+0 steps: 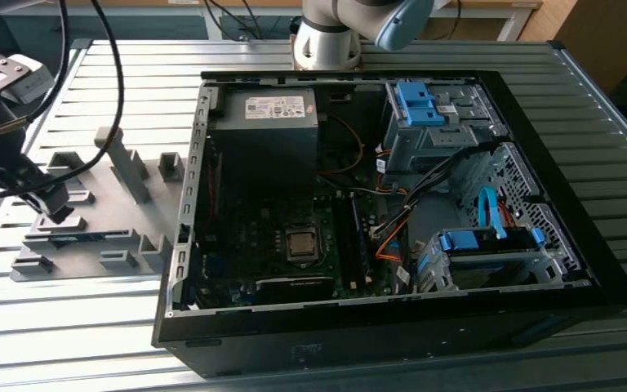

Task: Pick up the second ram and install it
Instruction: 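Pick up the second ram and move it above second insertion slot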

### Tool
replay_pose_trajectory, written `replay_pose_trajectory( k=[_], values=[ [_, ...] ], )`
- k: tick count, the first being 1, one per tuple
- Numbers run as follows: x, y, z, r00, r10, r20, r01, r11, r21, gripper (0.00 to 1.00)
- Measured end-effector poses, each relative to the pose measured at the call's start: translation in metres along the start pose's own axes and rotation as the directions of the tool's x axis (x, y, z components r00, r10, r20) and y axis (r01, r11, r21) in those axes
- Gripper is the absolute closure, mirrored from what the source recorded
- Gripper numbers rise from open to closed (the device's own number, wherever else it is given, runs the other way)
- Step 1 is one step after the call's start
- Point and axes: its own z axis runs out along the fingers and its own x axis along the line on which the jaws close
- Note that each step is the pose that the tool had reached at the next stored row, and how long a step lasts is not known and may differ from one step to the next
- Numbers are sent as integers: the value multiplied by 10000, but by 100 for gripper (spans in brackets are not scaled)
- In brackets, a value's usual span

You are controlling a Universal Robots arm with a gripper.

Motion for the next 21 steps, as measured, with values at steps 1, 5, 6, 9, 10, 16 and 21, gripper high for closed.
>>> replay_pose_trajectory(
  k=[1, 5, 6, 9, 10, 16, 21],
  values=[
    [0, 0, 1, 9998, -179, -4, 179, 9998, 2, 63],
    [0, 0, 6, 9958, -914, -19, 914, 9958, 11, 63],
    [0, 0, 6, 9940, -1092, -24, 1092, 9940, 13, 63],
    [0, 0, 10, 9867, -1627, -36, 1627, 9867, 19, 63],
    [0, 0, 11, 9834, -1816, -40, 1816, 9834, 20, 63],
    [0, 0, 19, 9582, -2862, -65, 2862, 9582, 28, 63],
    [0, -1, 27, 9280, -3726, -87, 3726, 9280, 33, 63]
  ],
)
